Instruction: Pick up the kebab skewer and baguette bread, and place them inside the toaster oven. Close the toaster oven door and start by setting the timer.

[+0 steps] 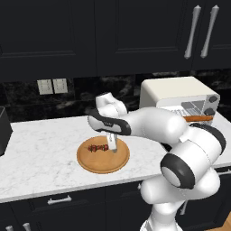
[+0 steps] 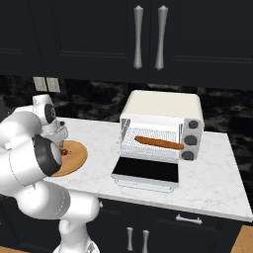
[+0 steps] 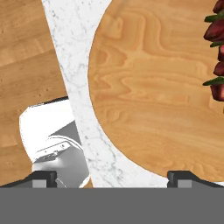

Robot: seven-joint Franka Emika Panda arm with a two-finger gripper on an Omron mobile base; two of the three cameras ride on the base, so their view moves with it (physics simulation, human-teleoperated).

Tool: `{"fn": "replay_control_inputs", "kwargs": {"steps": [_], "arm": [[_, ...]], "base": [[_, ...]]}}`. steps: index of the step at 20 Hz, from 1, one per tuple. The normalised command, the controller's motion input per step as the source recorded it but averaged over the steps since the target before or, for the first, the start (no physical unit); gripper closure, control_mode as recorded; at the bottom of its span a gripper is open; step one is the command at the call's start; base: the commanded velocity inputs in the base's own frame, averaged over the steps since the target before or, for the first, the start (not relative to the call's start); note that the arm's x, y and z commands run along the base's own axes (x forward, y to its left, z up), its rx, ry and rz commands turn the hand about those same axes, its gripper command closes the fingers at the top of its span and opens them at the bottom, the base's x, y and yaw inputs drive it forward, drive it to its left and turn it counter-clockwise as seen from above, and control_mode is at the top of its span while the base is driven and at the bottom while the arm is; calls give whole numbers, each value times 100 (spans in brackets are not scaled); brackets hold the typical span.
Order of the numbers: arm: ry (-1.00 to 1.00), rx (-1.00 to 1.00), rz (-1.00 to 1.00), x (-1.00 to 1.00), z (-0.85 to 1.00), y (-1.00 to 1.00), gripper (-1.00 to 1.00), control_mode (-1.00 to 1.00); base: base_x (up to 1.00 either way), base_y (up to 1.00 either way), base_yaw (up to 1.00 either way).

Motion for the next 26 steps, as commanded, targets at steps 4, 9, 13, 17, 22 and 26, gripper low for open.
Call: {"fn": "replay_control_inputs", "kwargs": {"steps": [4,9,13,17,22,26], "arm": [[-1,0,0,10,-21,1,-100,-100],[-3,0,0,19,-10,0,-100,-100],[-1,0,0,28,-5,5,-100,-100],[0,0,0,28,-19,14,-100,-100],[0,0,0,24,-25,11,-100,-100],[0,0,0,13,-17,0,-100,-100]], "base": [[0,0,0],[0,0,0],[0,0,0],[0,0,0],[0,0,0],[0,0,0]]}}
